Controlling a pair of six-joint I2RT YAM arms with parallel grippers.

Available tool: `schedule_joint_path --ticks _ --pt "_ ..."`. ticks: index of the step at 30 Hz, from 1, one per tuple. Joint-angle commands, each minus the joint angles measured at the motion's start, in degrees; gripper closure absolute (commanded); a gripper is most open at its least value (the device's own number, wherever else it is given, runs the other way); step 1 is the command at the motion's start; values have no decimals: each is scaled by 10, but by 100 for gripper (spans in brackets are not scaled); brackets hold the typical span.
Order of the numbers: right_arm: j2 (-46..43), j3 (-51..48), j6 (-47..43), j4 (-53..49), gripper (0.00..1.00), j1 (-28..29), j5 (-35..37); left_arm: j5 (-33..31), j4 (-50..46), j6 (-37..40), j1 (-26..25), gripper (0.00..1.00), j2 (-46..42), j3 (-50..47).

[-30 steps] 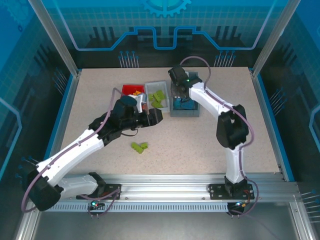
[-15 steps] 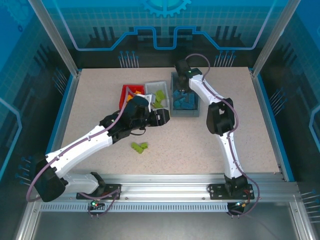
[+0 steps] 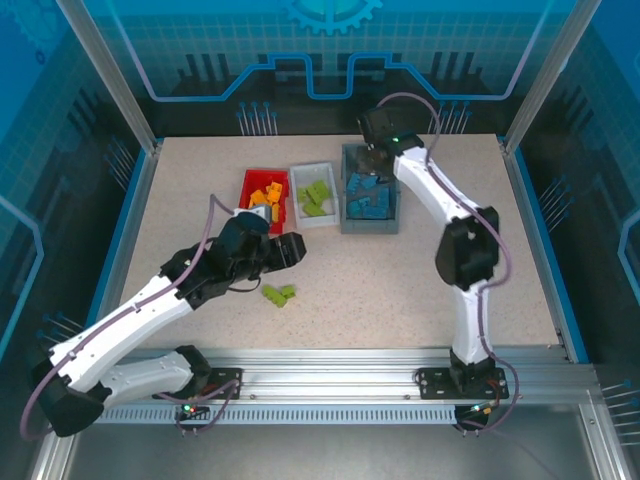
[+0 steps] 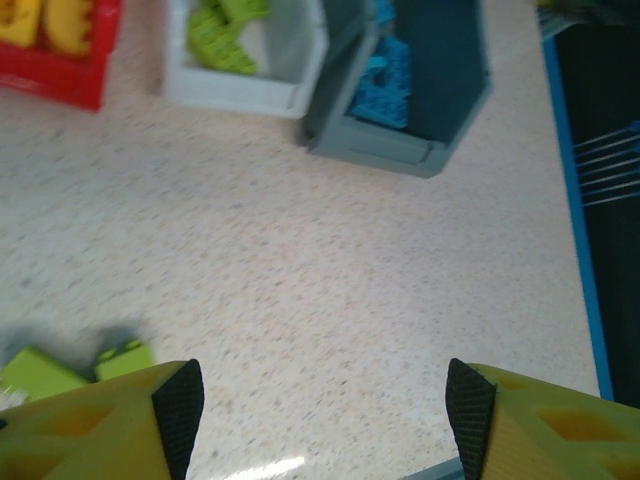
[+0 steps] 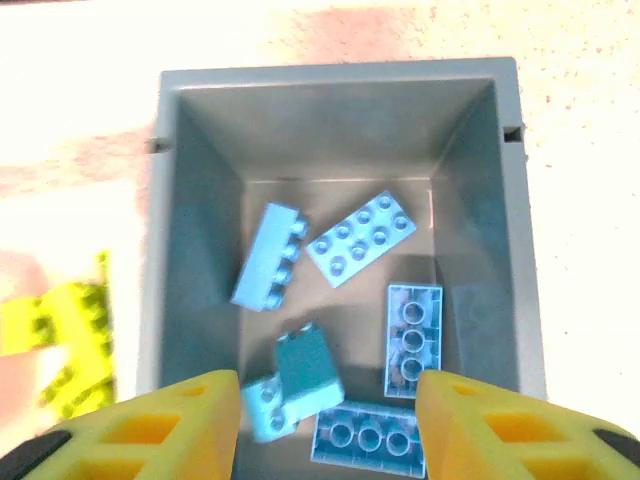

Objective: Sort the legos into containers by color

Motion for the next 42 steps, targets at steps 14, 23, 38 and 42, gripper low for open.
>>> schedule_joint_path --ticks 14,23,38,42 --pt "-409 -579 -66 277 41 359 -128 121 16 -180 121 22 105 -150" --pt "-433 -600 -28 272 41 382 -110 118 110 -220 132 31 184 -203" --pt "-433 -601 -4 290 42 385 -107 68 91 -197 132 75 166 -218" --pt "-464 -608 7 297 43 384 -85 42 42 -153 132 78 131 -171"
